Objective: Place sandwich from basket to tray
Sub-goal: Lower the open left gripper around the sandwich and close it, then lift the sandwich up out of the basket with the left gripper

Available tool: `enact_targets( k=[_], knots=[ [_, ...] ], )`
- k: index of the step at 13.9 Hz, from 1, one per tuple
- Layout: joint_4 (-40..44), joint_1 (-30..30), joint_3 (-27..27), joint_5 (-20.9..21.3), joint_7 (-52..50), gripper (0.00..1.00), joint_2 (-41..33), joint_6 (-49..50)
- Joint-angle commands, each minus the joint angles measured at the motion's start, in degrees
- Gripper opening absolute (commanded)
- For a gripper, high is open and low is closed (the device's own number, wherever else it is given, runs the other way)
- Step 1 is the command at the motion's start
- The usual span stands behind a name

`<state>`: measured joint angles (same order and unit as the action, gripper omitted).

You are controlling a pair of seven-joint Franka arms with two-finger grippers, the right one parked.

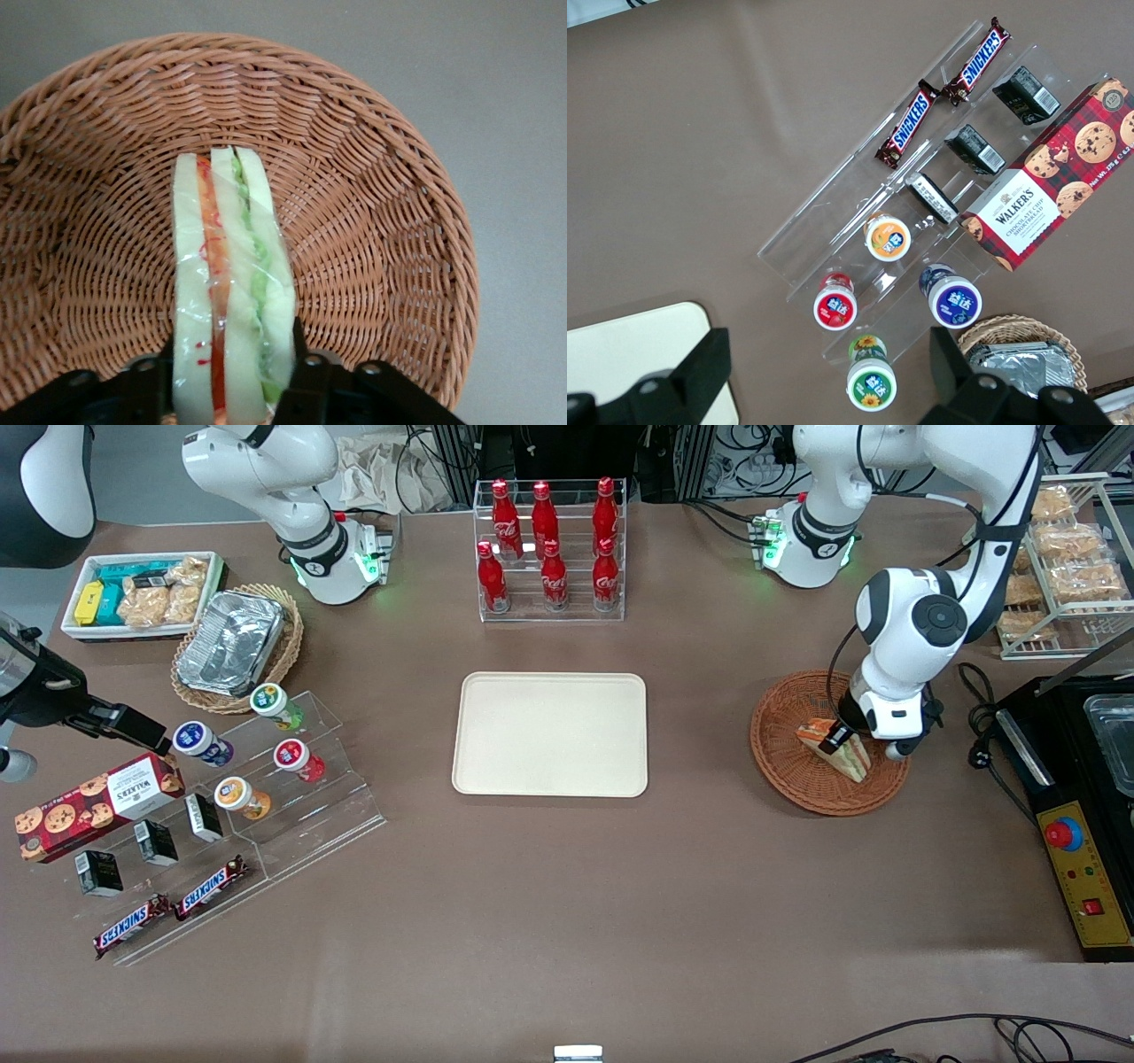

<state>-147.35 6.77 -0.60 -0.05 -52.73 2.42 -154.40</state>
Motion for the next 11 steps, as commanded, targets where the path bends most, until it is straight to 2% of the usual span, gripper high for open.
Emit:
enact_targets(
  k=[1, 3, 6, 9, 11],
  knots=[
    [1.0, 0.3, -0.4, 1.0, -0.9, 0.0, -4.2, 6.0],
    [3.4, 0.3, -0.4, 1.6, -0.5, 0.0, -5.7, 11.1],
    [10.3, 0.6, 0.2, 5.2, -0.1, 0.0, -10.0, 26.6],
    [25.2, 0.5, 2.3, 6.2, 7.1, 0.0, -11.0, 46.5],
    [33.1, 0.4, 2.4, 5.3, 13.2, 0.0, -11.0, 54.6]
  ],
)
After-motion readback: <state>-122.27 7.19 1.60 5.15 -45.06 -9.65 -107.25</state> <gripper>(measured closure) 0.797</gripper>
